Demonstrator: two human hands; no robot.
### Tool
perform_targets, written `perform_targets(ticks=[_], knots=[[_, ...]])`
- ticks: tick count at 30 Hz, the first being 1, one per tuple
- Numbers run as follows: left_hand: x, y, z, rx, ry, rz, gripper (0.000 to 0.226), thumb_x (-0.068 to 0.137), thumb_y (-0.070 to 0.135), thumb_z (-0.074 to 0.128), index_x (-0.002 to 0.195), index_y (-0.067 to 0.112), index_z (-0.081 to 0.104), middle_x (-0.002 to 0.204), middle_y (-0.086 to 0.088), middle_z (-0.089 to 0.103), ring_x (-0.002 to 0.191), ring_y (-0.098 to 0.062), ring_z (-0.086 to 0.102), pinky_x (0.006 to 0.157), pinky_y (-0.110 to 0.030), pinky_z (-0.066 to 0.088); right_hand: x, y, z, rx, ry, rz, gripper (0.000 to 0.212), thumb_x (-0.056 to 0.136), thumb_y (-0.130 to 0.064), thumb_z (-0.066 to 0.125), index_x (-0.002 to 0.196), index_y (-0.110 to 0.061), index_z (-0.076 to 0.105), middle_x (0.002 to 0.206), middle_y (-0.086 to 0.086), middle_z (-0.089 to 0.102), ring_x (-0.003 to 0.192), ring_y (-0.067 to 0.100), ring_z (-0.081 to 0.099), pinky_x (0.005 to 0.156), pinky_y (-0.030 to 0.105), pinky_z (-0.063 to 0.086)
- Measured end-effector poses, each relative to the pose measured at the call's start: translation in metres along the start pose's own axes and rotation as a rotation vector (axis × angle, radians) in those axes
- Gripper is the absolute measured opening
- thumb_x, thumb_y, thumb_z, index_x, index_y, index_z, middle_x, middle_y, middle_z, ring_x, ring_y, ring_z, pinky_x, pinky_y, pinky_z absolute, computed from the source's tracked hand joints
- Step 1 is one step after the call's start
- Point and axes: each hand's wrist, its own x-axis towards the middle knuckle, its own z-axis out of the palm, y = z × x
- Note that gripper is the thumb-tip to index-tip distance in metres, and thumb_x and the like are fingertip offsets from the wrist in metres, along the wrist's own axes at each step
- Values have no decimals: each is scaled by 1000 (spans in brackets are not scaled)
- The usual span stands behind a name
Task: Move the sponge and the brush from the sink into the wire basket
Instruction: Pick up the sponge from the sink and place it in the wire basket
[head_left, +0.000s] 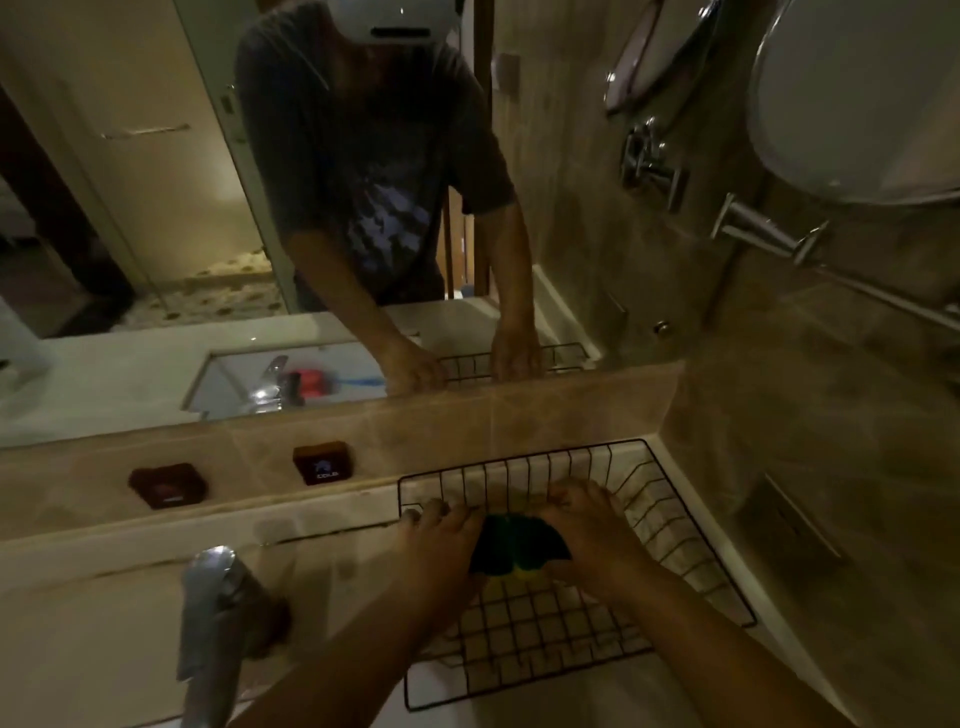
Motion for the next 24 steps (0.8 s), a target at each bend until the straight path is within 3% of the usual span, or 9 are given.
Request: perform_targets(ticks=[5,7,11,15,20,24], knots=[[43,-4,28,19,-27,-22,59,93,42,54,146,24,36,149,-1,43,133,-29,31,106,-44,29,28,27,23,-42,5,-77,64,75,-43,70,135,-39,48,123,-5,47,119,18,39,85,25,24],[61,-4,38,18,-30,-42,61,94,38,54,148,22,32,153,-2,38,137,-30,27,109,-46,26,39,35,30,-20,10,-75,59,77,-36,72,133,-33,53,124,-2,49,118,20,44,83,25,29],[73,-5,59,30,-39,-84,72,93,30,59,154,24,21,160,-3,23,141,-34,21,110,-51,29,54,39,38,57,-100,0,66,82,-32,73,140,-30,43,138,1,36,121,25,45,93,37,50],[72,-1,72,57,21,-130,70,91,25,58,152,29,24,155,-11,27,134,-38,30,103,-54,35,56,35,45,10,-68,-12,68,85,-36,70,143,-30,36,139,2,32,119,27,47,96,36,51],[69,7,77,-7,24,-163,69,95,21,52,156,27,19,161,-8,20,143,-35,23,110,-51,30,54,28,48,225,26,38,55,86,-17,70,137,-21,51,134,11,49,121,30,48,100,45,44],[71,5,68,-61,-59,-148,72,94,14,56,156,22,20,163,-6,18,145,-37,22,116,-50,29,50,25,47,33,-22,10,64,89,-25,64,147,-19,38,145,9,39,131,29,40,106,39,40]])
